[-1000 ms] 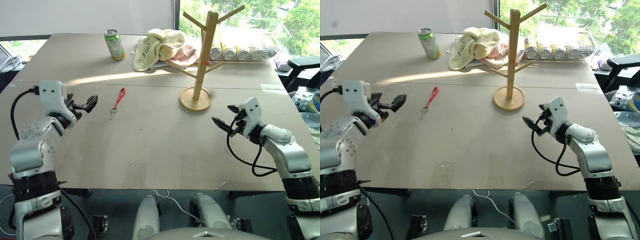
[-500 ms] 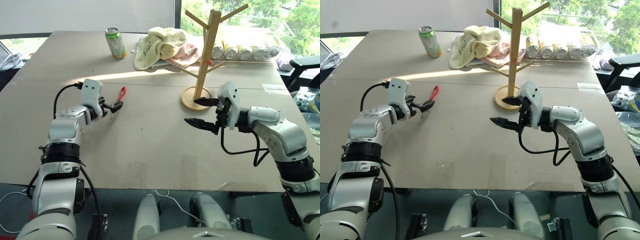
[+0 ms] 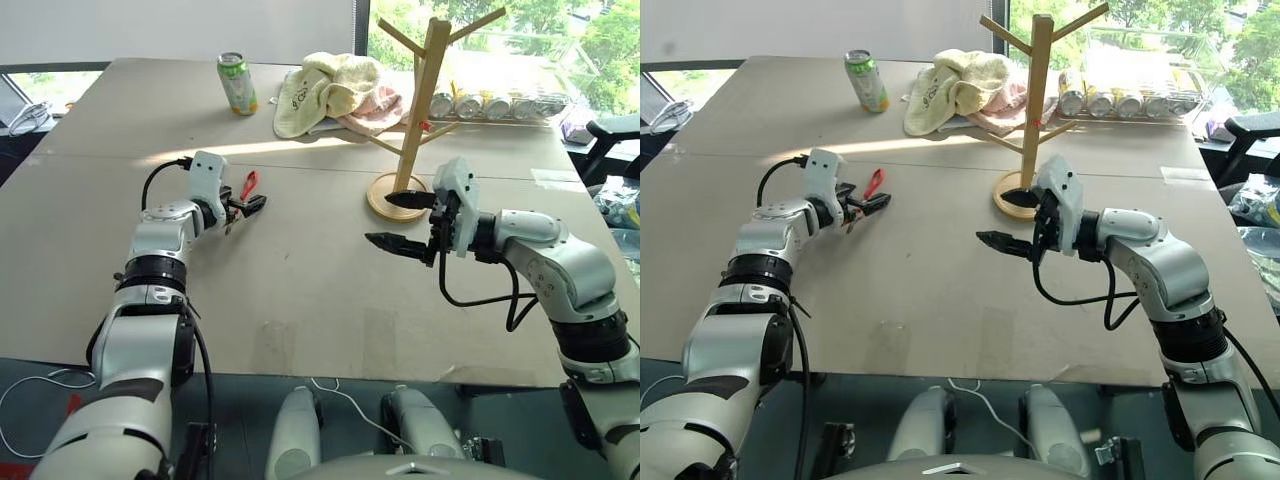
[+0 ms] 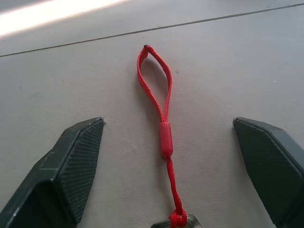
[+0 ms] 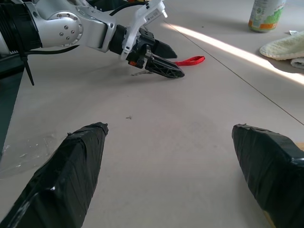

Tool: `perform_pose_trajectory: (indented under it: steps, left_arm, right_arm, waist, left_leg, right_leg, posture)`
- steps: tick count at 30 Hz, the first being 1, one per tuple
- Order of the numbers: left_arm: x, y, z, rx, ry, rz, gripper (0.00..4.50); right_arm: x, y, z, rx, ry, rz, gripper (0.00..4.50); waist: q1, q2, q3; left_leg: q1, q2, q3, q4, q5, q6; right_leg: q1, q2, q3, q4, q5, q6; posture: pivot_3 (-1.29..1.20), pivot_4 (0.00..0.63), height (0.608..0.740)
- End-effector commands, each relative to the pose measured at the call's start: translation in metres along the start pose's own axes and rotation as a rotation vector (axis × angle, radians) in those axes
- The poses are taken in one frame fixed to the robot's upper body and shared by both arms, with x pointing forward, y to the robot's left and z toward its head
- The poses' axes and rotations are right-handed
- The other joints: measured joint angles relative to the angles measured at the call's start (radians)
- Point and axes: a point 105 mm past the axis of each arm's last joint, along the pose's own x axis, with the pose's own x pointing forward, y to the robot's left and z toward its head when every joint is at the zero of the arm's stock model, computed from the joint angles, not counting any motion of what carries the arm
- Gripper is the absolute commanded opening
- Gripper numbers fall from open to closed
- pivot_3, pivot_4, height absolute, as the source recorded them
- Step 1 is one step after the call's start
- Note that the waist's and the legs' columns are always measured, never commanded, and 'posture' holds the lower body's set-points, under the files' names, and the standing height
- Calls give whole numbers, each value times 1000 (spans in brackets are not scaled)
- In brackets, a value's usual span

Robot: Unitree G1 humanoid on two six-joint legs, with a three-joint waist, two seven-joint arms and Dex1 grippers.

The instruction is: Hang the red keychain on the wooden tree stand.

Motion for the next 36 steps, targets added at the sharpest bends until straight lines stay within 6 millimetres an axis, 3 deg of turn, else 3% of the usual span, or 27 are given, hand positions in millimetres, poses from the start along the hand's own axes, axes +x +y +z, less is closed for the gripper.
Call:
perform_pose_trajectory:
  steps: [1,5,6,8,15,18,22,25,28,31,36]
  left_arm:
    - [3,0,-3,-21,15,6,3274]
    - [5,-2,-2,-33,8,-6,1306]
    - [6,-3,-1,-32,7,-6,1134]
    - [7,-4,0,-32,5,-10,68]
    - [4,-1,-1,-12,-9,-5,68]
    - [-5,2,16,49,-104,-14,68]
    - [-37,-6,49,185,-329,-11,68]
    - [-66,-22,63,246,-463,-6,68]
    - [-90,-50,63,342,-532,-36,68]
    - [-104,-72,65,396,-574,-62,68]
    - [-124,-115,93,508,-731,-106,68]
  right_arm:
    - [-7,-2,17,-46,-42,-17,4500]
    - [-9,-4,16,-42,-45,-36,4500]
    - [-10,-4,16,-41,-45,-37,4500]
    - [-10,-5,16,-40,-46,-39,4500]
    - [-12,-9,15,-39,-46,-59,4500]
    - [-14,-10,14,-41,-48,-81,4500]
    - [-22,-13,18,-77,-89,-172,4500]
    - [-28,-11,25,-79,-161,-234,4500]
    - [-31,-2,28,-87,-198,-257,4500]
    - [-32,5,30,-94,-214,-273,4500]
    - [-37,12,37,-144,-242,-355,4500]
  waist:
    - [2,0,0]
    - [5,0,0]
    - [5,0,0]
    - [5,0,0]
    - [6,0,0]
    - [4,0,0]
    - [0,0,0]
    - [0,0,0]
    - [1,1,0]
    - [1,1,0]
    - [4,0,0]
  left_leg:
    - [0,0,0,0,0,0]
    - [-1,0,0,0,0,0]
    - [-1,0,0,0,0,0]
    - [0,0,0,0,0,0]
    - [0,0,0,0,0,0]
    - [0,0,0,0,0,0]
    - [-1,0,0,0,0,0]
    - [-1,0,0,-1,0,0]
    - [0,0,0,0,0,0]
    - [1,0,0,0,0,0]
    - [1,0,-1,1,0,0]
  right_leg:
    - [0,0,0,0,0,0]
    - [0,0,0,-1,0,0]
    - [0,0,0,0,0,0]
    - [0,0,0,0,0,0]
    - [0,0,0,0,0,0]
    - [0,0,0,0,0,0]
    - [0,-1,0,0,0,0]
    - [0,-1,0,0,0,0]
    - [1,-1,0,1,0,0]
    - [2,-1,0,0,0,0]
    - [2,-1,0,0,0,0]
  posture:
    - [0,150,733]
    - [0,150,733]
    - [0,150,733]
    - [0,150,733]
    - [0,150,733]
    - [0,150,733]
    - [0,150,733]
    - [0,150,733]
    - [0,150,733]
    - [0,150,733]
    - [0,150,733]
